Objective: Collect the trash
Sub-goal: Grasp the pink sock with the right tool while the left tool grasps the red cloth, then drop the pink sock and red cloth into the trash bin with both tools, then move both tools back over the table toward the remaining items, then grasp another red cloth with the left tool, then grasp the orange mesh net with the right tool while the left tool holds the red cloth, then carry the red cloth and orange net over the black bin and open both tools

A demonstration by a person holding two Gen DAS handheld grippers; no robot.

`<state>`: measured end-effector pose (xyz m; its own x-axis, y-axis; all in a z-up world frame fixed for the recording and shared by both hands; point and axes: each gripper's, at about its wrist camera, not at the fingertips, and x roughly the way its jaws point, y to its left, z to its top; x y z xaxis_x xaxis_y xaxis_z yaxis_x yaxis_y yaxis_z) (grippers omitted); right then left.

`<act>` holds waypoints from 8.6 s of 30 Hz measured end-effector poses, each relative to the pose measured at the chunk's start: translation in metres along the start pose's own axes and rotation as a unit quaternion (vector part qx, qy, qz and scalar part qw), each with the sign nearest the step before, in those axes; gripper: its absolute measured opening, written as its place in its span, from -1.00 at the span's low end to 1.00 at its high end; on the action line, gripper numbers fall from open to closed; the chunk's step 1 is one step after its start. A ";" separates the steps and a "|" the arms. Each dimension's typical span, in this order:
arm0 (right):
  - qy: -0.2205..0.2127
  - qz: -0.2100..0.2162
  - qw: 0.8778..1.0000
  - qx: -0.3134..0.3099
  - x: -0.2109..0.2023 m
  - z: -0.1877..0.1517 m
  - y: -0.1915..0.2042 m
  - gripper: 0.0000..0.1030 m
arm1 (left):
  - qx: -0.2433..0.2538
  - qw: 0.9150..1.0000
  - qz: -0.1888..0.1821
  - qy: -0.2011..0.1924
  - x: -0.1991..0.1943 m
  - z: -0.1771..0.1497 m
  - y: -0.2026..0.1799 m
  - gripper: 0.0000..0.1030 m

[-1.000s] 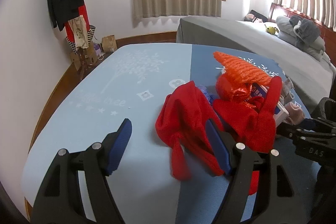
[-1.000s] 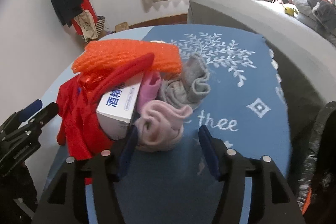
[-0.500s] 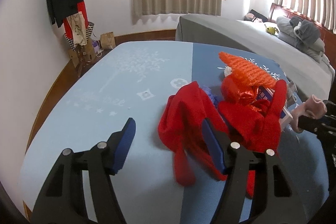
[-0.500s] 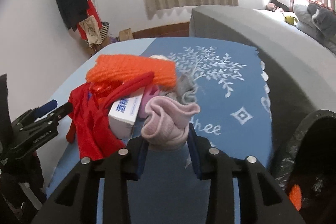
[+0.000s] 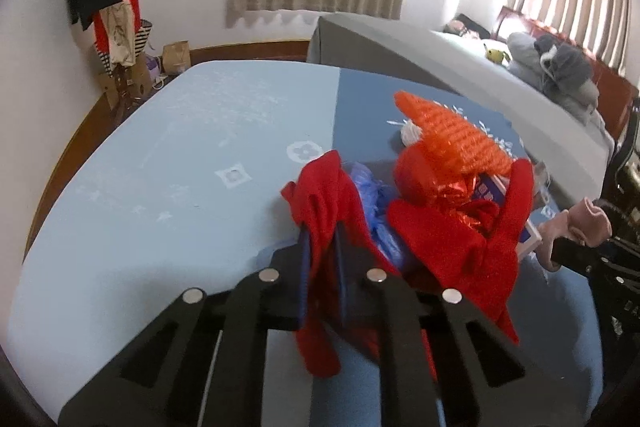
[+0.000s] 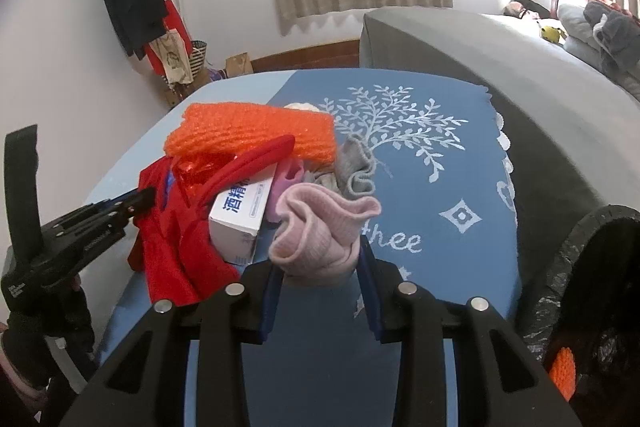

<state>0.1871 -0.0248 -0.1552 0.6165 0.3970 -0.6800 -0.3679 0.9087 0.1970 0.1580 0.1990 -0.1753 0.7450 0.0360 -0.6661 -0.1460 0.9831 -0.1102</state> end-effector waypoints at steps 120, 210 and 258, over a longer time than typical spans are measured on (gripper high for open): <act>-0.118 -0.106 0.984 0.083 -0.140 -0.032 -0.082 0.88 | 0.092 0.993 -0.022 -0.072 -0.075 -0.011 -0.114 0.62; -0.052 0.018 0.999 0.001 0.039 0.075 0.044 0.57 | -0.020 0.996 0.056 -0.071 -0.037 0.045 0.007 -0.68; -0.046 0.080 0.996 0.008 0.017 0.081 0.036 -0.74 | -0.005 0.996 0.034 -0.081 -0.045 0.049 -0.012 -0.68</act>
<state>0.2407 0.0248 -0.1030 0.6130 0.5458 -0.5712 -0.4552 0.8350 0.3093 0.1582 0.1942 -0.1079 0.8287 0.1326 -0.5438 -0.2062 0.9755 -0.0764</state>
